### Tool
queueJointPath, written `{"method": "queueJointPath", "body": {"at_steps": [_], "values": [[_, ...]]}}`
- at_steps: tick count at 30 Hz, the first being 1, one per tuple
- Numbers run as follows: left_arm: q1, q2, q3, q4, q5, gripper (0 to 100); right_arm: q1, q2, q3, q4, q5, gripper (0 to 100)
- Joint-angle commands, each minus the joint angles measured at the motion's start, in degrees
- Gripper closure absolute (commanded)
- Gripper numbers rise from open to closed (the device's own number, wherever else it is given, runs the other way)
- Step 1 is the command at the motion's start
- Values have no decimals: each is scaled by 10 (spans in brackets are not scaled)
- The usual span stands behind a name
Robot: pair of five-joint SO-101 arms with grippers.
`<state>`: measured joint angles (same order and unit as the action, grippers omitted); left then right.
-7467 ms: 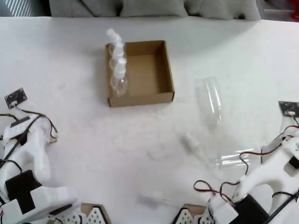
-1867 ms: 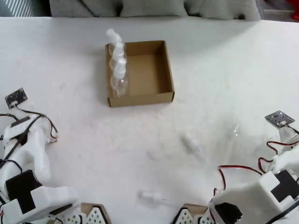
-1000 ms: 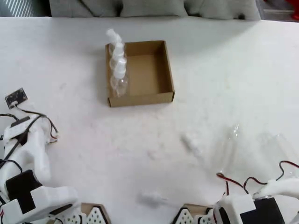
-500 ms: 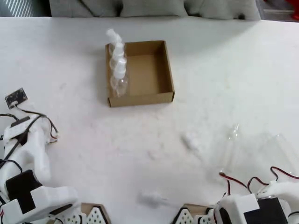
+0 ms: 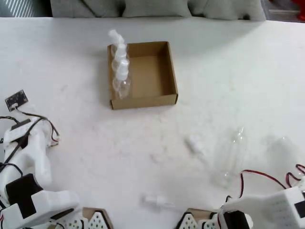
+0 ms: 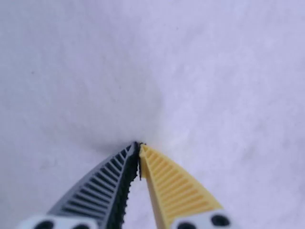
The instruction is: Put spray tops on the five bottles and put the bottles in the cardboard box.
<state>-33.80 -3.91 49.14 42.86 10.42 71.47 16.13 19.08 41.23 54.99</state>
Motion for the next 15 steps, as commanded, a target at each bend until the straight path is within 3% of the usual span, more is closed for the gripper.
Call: {"method": "queueJointPath", "body": {"at_steps": [1, 6, 15], "values": [[-1, 4, -11, -6, -9, 978, -25, 46, -139, 68, -45, 982], [-1, 4, -11, -6, -9, 978, -51, 95, -251, 169, -53, 982], [-1, 4, -11, -6, -9, 978, -88, 225, -434, 173, -147, 982]]}}
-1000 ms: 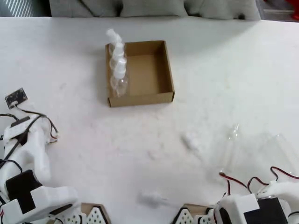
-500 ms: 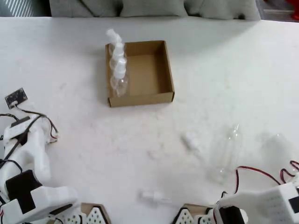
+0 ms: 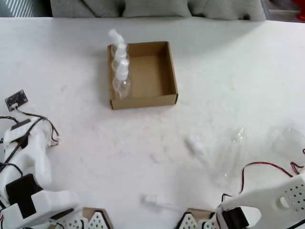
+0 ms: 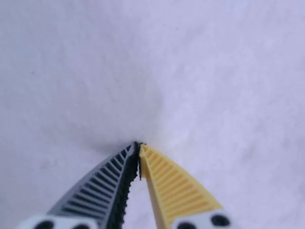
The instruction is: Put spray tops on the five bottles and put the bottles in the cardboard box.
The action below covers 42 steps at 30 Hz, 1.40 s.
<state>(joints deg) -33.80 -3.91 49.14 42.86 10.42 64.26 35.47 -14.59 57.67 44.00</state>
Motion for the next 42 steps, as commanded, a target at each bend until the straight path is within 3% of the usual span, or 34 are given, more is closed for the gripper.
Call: {"method": "queueJointPath", "body": {"at_steps": [1, 10, 19, 23, 27, 31, 36, 42], "values": [[-1, 4, -11, -6, -9, 978, -19, 47, -120, 8, -47, 982], [-1, 4, -11, -6, -9, 978, -39, 147, -301, 8, -104, 982], [-1, 4, -11, -6, -9, 978, -99, 272, -462, 13, -105, 981], [-1, 4, -11, -6, -9, 978, -102, 291, -542, 102, -157, 981], [0, 4, -11, -6, -9, 978, -110, 283, -644, 261, -223, 981], [0, 4, -12, -6, -9, 978, -132, 269, -761, 415, -235, 981], [0, 4, -12, -6, -9, 978, -162, 254, -786, 415, -301, 973], [0, 4, -12, -6, -9, 978, -209, 239, -748, 415, -378, 826]]}}
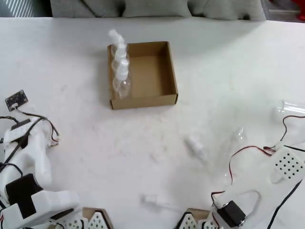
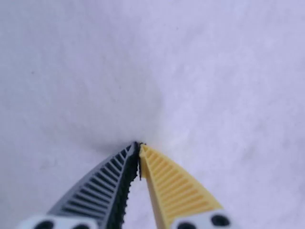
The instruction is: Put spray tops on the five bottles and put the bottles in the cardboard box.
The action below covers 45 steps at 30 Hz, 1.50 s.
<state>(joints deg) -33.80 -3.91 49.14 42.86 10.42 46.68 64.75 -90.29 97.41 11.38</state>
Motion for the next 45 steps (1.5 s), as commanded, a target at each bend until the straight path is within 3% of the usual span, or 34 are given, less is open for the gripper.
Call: {"method": "queueJointPath", "body": {"at_steps": [1, 12, 16, 25, 30, 38, 41, 45], "values": [[0, 4, -12, -6, -11, 978, -42, -57, 17, 17, -65, 826], [0, 4, -12, -6, -27, 978, -87, -61, 69, 15, -325, 814], [0, 4, -11, -6, -27, 978, -82, -60, 69, 15, -411, 725], [0, 4, -11, -6, -28, 978, -82, -20, 68, -103, -475, 693], [0, 4, -11, -6, -28, 978, -82, 32, 66, -175, -475, 693], [0, 4, -11, -6, -28, 978, -102, 80, 67, -196, -463, 694], [0, 4, -11, -6, -28, 978, -121, 100, 65, -195, -378, 735], [0, 4, -11, -6, -28, 978, -129, 104, 64, -184, -234, 936]]}}
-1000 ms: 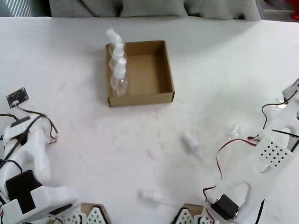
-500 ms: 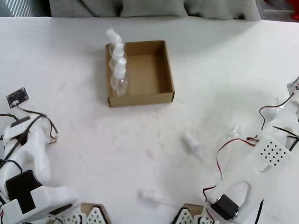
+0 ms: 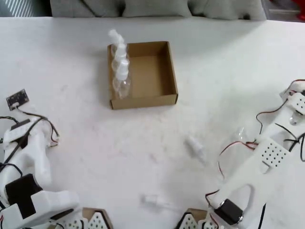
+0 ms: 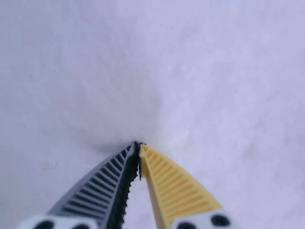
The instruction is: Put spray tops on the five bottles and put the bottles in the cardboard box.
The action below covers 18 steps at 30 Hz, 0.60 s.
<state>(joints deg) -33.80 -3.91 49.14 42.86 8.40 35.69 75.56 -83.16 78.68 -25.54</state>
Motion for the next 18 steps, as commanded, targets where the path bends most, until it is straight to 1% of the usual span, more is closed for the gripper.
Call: {"method": "queueJointPath", "body": {"at_steps": [1, 2, 3, 4, 6, 9, 11, 14, 18], "values": [[0, 4, -11, -6, -8, 978, -19, -11, -8, 12, 170, 985], [0, 4, -11, -6, -8, 978, -19, -22, -8, 27, 199, 985], [0, 4, -11, -6, -8, 978, -19, -34, -8, 49, 221, 963], [0, 4, -11, -6, -8, 978, -19, -48, -8, 72, 232, 951], [0, 4, -11, -6, -8, 978, -22, -81, -8, 121, 255, 957], [0, 4, -11, -6, -8, 978, -36, -138, -7, 198, 321, 985], [1, 4, -12, -6, -8, 978, -39, -175, 12, 207, 350, 982], [1, 4, -12, -6, -8, 978, -26, -238, 94, 207, 373, 982], [1, 4, -12, -6, -8, 978, -27, -347, 263, 206, 408, 982]]}}
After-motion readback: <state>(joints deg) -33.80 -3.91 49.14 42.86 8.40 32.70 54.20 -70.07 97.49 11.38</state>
